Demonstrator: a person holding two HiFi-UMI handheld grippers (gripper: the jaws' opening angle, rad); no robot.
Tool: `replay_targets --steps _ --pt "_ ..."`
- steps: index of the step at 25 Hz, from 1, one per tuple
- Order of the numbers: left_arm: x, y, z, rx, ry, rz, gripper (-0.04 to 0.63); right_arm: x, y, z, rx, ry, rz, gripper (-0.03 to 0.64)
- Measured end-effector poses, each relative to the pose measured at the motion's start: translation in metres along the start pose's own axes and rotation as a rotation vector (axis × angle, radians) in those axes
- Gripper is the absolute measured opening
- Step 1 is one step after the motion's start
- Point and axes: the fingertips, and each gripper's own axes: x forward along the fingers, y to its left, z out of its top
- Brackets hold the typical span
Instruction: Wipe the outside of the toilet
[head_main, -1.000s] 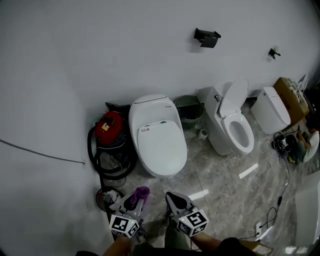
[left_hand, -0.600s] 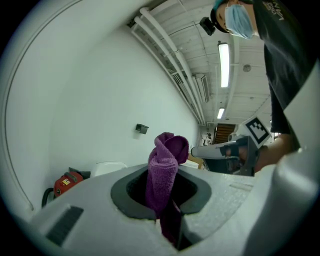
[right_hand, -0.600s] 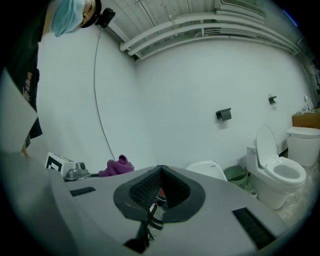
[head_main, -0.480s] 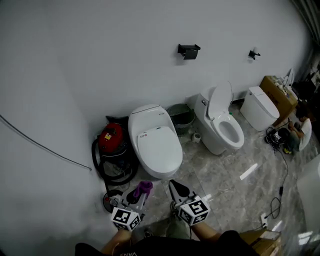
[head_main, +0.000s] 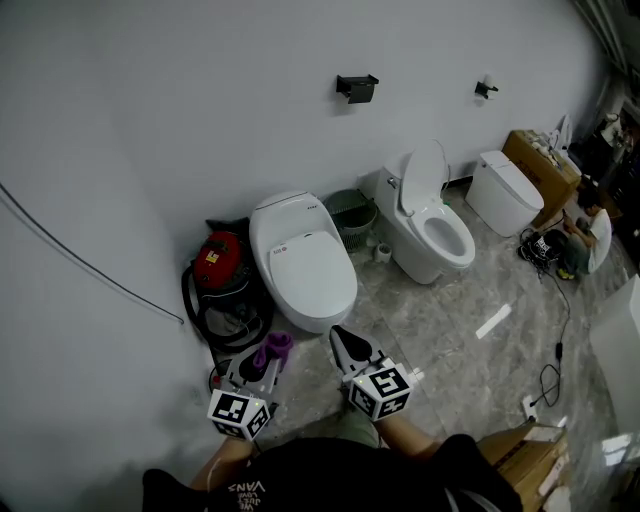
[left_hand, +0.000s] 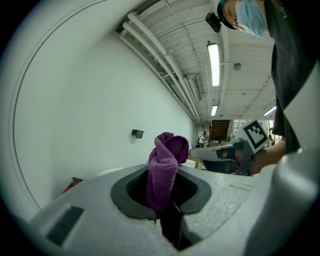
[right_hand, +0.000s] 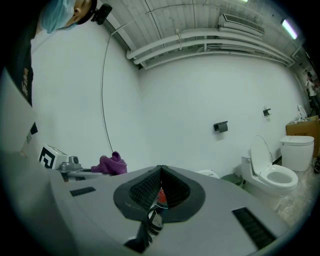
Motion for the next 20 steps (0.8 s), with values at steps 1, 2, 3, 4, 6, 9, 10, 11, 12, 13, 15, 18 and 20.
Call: replay_targets --steps 1,2,3,4,6,9,10,11,12,13,15,18,20 --pt "-0.004 -0.003 -0.001 0.002 0.002 -0.002 0.057 -0.003 0.002 -0.002 -0.004 0.003 0.000 -0.002" --pt "-0.007 -0.005 -0.001 0.003 0.003 -0.004 0.057 -0.005 0.004 -0.004 -0.006 0.007 0.001 -0.002" --pt "-0.009 -0.008 0.000 0.004 0.003 -0.008 0.057 -0.007 0.006 -0.005 -0.009 0.011 0.001 -0.002" --pt "-0.012 -0.010 0.001 0.005 0.003 -0.013 0.057 -0.009 0.009 -0.006 -0.014 0.016 0.000 -0.002" --pt "-0.018 -0.016 0.001 0.010 0.003 -0.022 0.057 -0.015 0.014 -0.009 -0.024 0.026 -0.005 -0.002" --pt "-0.026 -0.021 0.003 0.016 -0.008 -0.023 0.057 -0.022 0.020 -0.014 -0.026 0.035 -0.010 -0.003" --pt "-0.028 -0.022 0.003 0.018 -0.010 -0.021 0.057 -0.023 0.021 -0.015 -0.028 0.038 -0.012 -0.003" --pt "-0.030 -0.022 0.003 0.019 -0.011 -0.020 0.057 -0.024 0.022 -0.017 -0.030 0.041 -0.014 -0.002" --pt "-0.032 -0.021 0.002 0.018 -0.012 -0.018 0.057 -0.025 0.023 -0.018 -0.032 0.043 -0.017 -0.002" --pt "-0.034 -0.021 0.002 0.018 -0.012 -0.017 0.057 -0.026 0.024 -0.019 -0.033 0.044 -0.021 -0.003" --pt "-0.038 -0.022 0.000 0.021 -0.012 -0.014 0.057 -0.029 0.024 -0.022 -0.040 0.045 -0.031 -0.003" --pt "-0.042 -0.022 -0.002 0.021 -0.017 -0.003 0.057 -0.033 0.023 -0.024 -0.046 0.045 -0.042 -0.002" --pt "-0.044 -0.022 -0.003 0.015 -0.021 0.004 0.057 -0.036 0.022 -0.026 -0.044 0.046 -0.044 -0.003"
